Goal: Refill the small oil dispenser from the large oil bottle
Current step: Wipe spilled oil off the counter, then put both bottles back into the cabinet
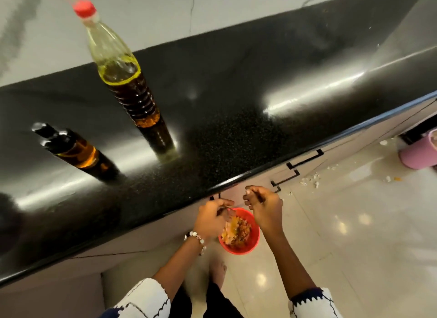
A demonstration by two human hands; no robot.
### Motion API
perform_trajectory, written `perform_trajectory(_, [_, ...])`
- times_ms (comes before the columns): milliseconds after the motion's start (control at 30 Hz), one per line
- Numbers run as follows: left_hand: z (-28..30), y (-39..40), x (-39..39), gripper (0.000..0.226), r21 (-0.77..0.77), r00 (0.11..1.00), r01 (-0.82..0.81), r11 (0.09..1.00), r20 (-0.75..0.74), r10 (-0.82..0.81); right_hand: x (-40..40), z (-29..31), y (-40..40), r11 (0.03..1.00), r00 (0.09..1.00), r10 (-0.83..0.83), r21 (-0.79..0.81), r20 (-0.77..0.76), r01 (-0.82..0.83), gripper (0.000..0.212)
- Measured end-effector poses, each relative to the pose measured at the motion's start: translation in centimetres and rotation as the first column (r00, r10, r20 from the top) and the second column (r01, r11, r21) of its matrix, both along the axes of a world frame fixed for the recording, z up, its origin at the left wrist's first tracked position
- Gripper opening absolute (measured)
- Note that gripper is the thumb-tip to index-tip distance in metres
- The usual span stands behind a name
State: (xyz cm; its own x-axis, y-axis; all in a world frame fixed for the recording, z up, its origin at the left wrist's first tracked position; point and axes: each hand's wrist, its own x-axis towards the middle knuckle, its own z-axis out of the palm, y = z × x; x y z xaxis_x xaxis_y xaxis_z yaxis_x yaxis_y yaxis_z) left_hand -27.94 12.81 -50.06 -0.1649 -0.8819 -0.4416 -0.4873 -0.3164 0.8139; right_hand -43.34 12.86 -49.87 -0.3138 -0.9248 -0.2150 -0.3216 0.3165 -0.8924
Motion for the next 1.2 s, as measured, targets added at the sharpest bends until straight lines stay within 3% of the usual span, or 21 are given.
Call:
perform_trajectory(100, [5.1,-0.5,1.7,0.026,-0.149,0.990,-0.078,0.986,-0.128,0.059,2.0,5.8,-1.4,0.987,0.997,0.054,-0.151,0.061,-0.045,0.011])
perform_trajectory(200, [8.6,-2.0,2.8,0.029,-0.250,0.989,-0.081,0.965,-0.144,0.046,3.2,9.1,-3.4,0.971,0.991,0.127,-0.212,0.051,-0.114,0.017])
perform_trajectory(367, [18.0,-6.6,9.4,0.034,-0.574,0.985,-0.169,0.801,-0.084,0.148,8.6,19.1,-8.2,0.866,0.952,0.294,-0.445,0.083,-0.228,0.020])
perform_trajectory(467, [23.7,-8.7,14.0,0.024,-0.771,0.959,-0.199,0.605,-0.027,0.282,11.9,24.8,-10.6,0.785,0.916,0.384,-0.564,0.118,-0.257,0.018])
perform_trajectory(600, [31.8,-10.7,18.3,0.018,-0.961,0.871,-0.094,0.259,0.047,0.490,15.7,31.6,-13.7,0.690,0.880,0.457,-0.676,0.130,-0.258,0.018])
perform_trajectory(700, [37.5,-12.0,20.4,0.022,-0.998,0.750,0.054,-0.030,0.020,0.662,18.0,36.2,-16.0,0.604,0.863,0.502,-0.741,0.066,-0.295,0.020])
perform_trajectory(800, [42.7,-13.1,22.0,0.036,-0.965,0.640,0.188,-0.181,-0.020,0.768,20.1,40.5,-17.9,0.546,0.806,0.581,-0.788,0.110,-0.286,0.025])
perform_trajectory(900, [46.7,-14.0,23.5,0.046,-0.930,0.538,0.308,-0.200,-0.003,0.843,21.6,44.5,-19.6,0.589,0.710,0.650,-0.771,0.273,-0.242,0.027])
perform_trajectory(1067, [50.8,-15.6,25.6,0.054,-0.909,0.433,0.404,-0.100,0.094,0.897,22.3,49.5,-21.8,0.748,0.489,0.636,-0.633,0.597,-0.201,0.034])
perform_trajectory(1200, [52.1,-15.3,26.5,0.054,-0.909,0.404,0.412,-0.061,0.122,0.907,22.3,51.3,-22.1,0.756,0.478,0.623,-0.632,0.619,-0.168,0.034])
